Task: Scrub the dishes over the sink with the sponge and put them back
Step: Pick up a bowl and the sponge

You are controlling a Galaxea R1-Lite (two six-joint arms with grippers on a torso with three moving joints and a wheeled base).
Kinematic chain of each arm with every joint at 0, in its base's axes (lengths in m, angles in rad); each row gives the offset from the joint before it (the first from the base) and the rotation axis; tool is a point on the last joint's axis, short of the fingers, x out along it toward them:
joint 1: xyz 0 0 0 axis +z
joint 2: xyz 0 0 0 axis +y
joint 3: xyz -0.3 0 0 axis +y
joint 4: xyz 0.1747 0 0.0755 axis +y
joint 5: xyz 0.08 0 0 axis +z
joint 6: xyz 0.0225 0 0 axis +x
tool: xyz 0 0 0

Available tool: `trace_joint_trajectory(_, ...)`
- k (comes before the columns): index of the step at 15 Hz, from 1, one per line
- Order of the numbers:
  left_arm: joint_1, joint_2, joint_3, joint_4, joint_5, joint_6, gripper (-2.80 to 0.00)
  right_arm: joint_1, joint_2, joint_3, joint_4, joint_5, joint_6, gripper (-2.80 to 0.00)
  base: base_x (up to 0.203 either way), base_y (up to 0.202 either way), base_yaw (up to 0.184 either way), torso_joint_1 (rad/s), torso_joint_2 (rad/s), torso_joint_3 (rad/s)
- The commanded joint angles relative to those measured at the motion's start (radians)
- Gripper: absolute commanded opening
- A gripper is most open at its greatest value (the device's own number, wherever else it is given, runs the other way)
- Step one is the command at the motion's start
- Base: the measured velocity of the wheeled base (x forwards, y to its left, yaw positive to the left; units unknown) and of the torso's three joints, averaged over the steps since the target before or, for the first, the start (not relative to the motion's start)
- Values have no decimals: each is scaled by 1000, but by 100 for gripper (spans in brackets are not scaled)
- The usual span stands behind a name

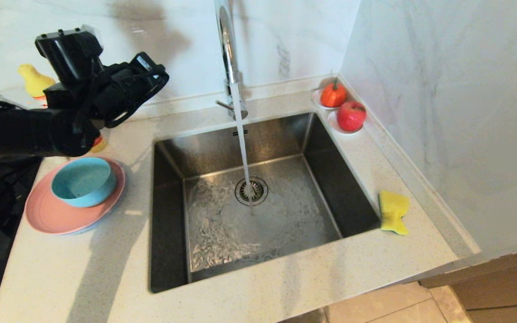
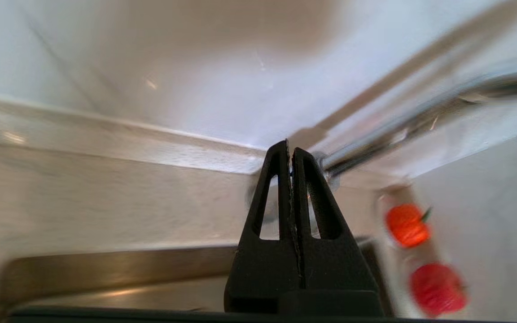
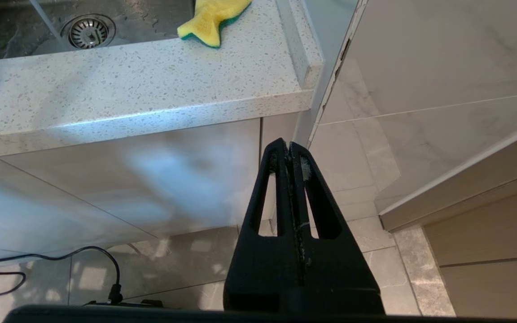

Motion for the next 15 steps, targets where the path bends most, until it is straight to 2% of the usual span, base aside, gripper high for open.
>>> trace_joint_trajectory(1, -2, -216, 150, 2, 29, 107, -280, 0, 0, 0, -1, 1, 0, -280, 0, 0, 0, 0, 0, 0)
trace_joint_trajectory(4, -2, -440, 377, 2, 116, 220, -280, 0, 0, 0, -1, 1, 0, -280, 0, 0, 0, 0, 0, 0)
trace_joint_trajectory(8, 0, -730, 664, 6, 209, 290, -280, 0, 0, 0, -1, 1, 0, -280, 0, 0, 0, 0, 0, 0)
trace_joint_trajectory(12, 2, -1027, 968, 6, 274, 468, -280, 0, 0, 0, -1, 1, 0, -280, 0, 0, 0, 0, 0, 0)
trace_joint_trajectory(15, 9, -1238, 1140, 8, 348, 514, -280, 0, 0, 0, -1, 1, 0, -280, 0, 0, 0, 0, 0, 0)
